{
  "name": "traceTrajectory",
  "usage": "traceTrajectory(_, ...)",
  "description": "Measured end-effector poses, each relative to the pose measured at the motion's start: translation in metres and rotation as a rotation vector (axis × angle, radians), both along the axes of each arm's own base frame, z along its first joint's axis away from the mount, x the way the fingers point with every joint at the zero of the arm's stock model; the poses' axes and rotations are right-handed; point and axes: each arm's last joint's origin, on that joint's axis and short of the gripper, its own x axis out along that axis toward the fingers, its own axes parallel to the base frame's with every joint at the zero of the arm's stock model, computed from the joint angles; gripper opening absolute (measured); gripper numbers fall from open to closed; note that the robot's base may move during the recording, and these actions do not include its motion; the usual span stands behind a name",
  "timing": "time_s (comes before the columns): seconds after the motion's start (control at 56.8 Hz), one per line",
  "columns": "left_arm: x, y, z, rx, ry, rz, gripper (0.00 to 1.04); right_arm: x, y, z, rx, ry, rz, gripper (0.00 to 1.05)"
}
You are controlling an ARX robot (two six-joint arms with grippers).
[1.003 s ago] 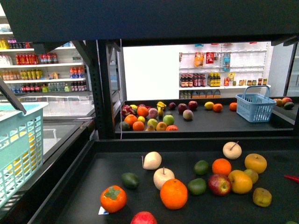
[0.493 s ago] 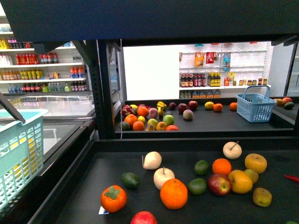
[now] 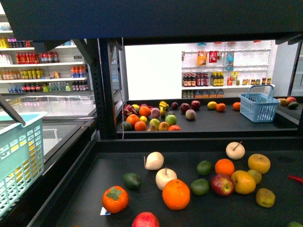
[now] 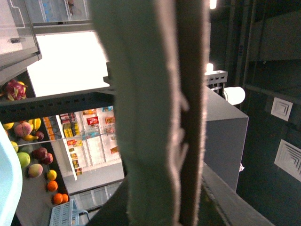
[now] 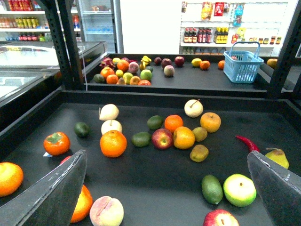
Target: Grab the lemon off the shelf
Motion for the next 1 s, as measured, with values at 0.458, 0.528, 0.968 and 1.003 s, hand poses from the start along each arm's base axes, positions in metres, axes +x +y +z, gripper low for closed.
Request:
traceTrajectory(0.458, -0.001, 0.001, -0.001, 0.004, 0.007, -0.006, 0.96, 0.000, 0.000, 0.000, 0.000, 0.000, 0.000, 1.02)
traceTrajectory(0.528, -0.009, 0.003, -0.003, 0.020, 0.026, -0.008, 0.97, 0.000, 0.000, 0.000, 0.000, 0.000, 0.000, 1.02)
traceTrajectory(0.968, -0.046, 0.004, 0.016, 0.027, 0.157, 0.063, 0.97, 0.000, 0.000, 0.000, 0.000, -0.001, -0.001, 1.02)
traceTrajectory(1.003, -0.049, 0.003, 0.016, 0.019, 0.198, 0.069, 0.97, 0.000, 0.000, 0.000, 0.000, -0.001, -0.001, 1.02)
